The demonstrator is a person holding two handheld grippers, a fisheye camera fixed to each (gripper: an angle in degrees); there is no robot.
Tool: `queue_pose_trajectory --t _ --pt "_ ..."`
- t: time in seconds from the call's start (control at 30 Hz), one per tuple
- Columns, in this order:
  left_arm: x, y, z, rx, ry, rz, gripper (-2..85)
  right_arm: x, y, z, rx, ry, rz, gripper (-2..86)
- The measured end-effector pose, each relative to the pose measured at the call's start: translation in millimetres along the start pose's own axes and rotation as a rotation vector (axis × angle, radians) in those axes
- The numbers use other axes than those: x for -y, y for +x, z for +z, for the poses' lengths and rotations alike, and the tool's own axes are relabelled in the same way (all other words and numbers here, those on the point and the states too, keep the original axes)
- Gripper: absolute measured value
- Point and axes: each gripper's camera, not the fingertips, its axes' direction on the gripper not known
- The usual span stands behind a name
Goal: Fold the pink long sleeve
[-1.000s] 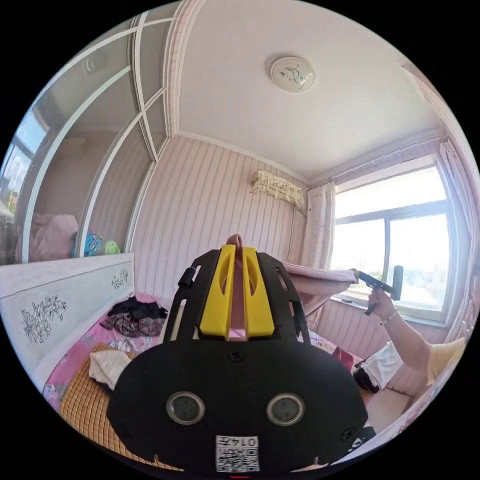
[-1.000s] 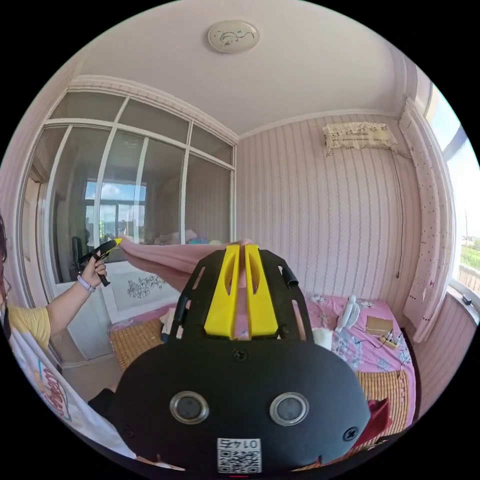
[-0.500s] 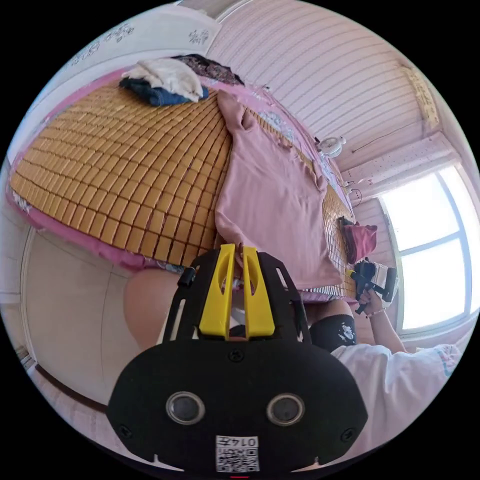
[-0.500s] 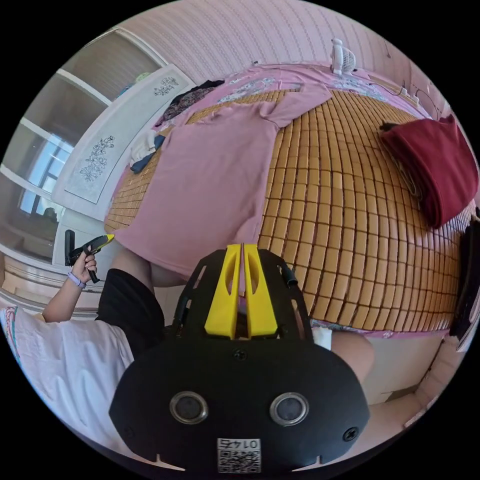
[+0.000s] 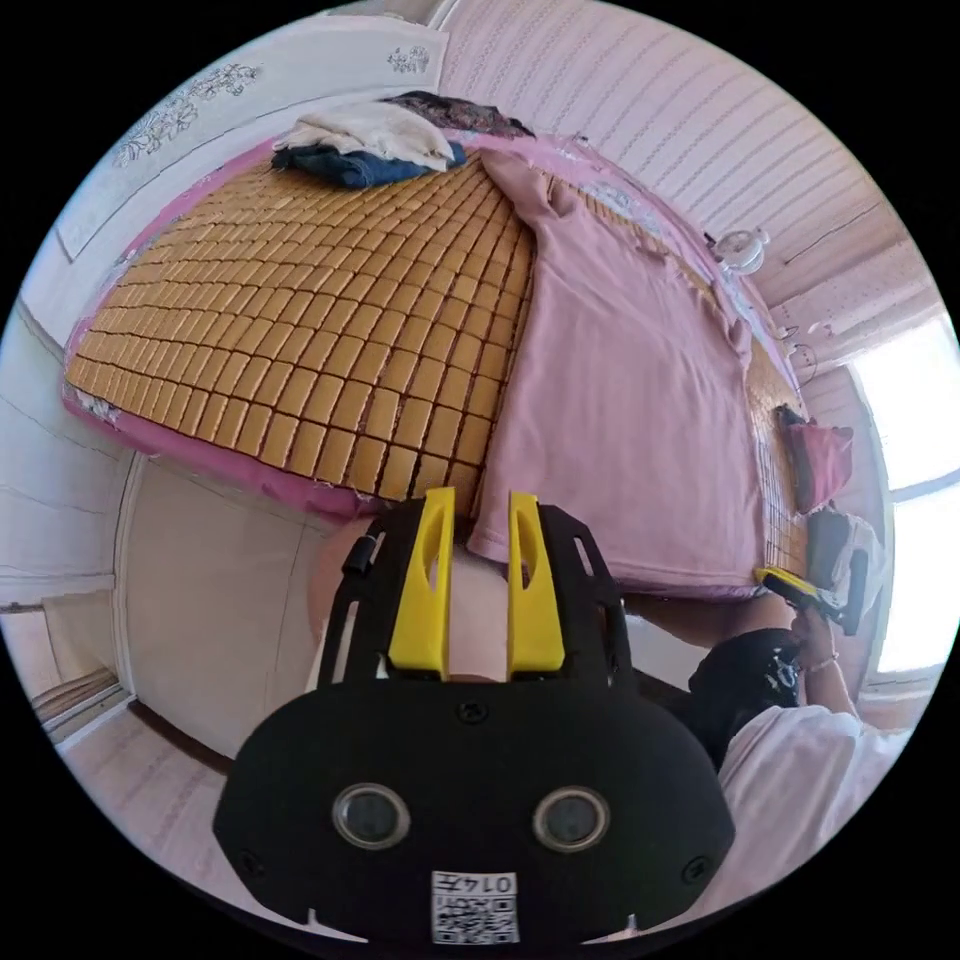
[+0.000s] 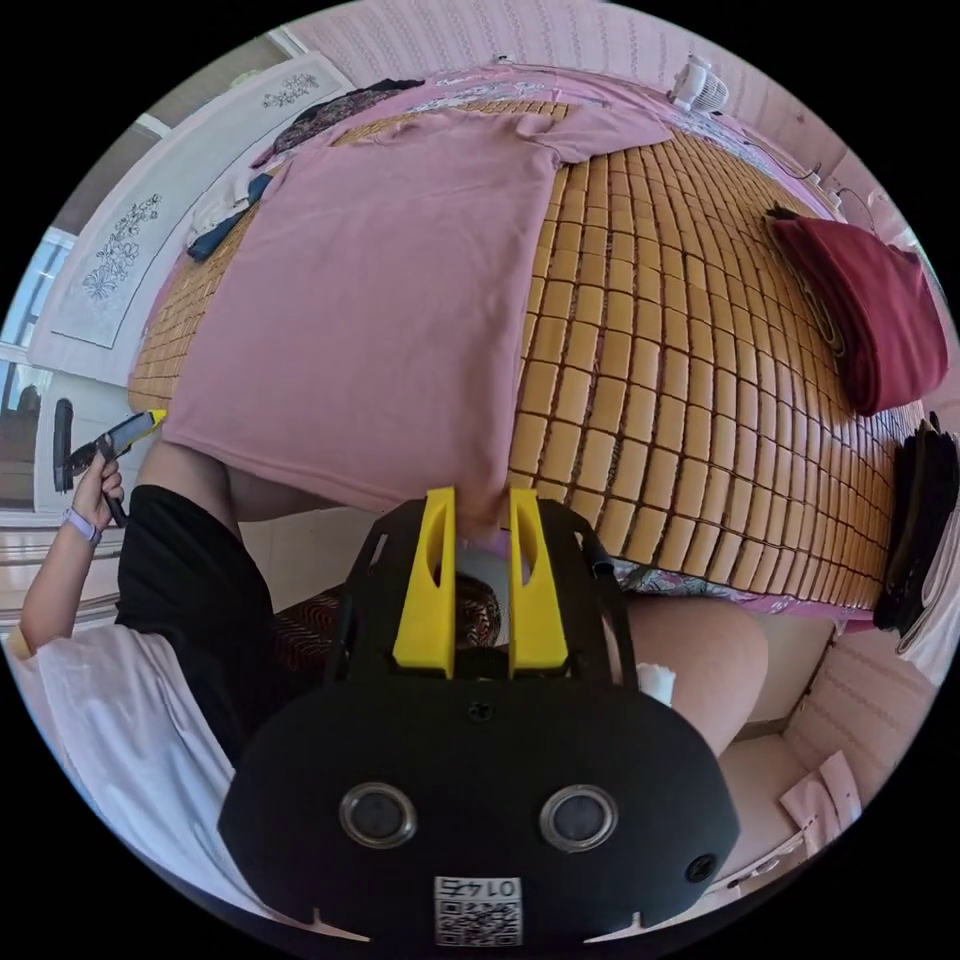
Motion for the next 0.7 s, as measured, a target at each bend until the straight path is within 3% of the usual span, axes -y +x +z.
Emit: queue_pose_trajectory --t 0.2,0.7 --pt "37.1 16.2 23.0 -0.012 -0.193 0.005 2.8 4.4 -17.0 7.4 -0.006 0.003 -0.054 3.4" --pt "35.5 49.6 -12.5 0.083 -0.078 0.017 4.9 -19.4 -21.1 15.9 0.061 -0.038 -0.038 5.8"
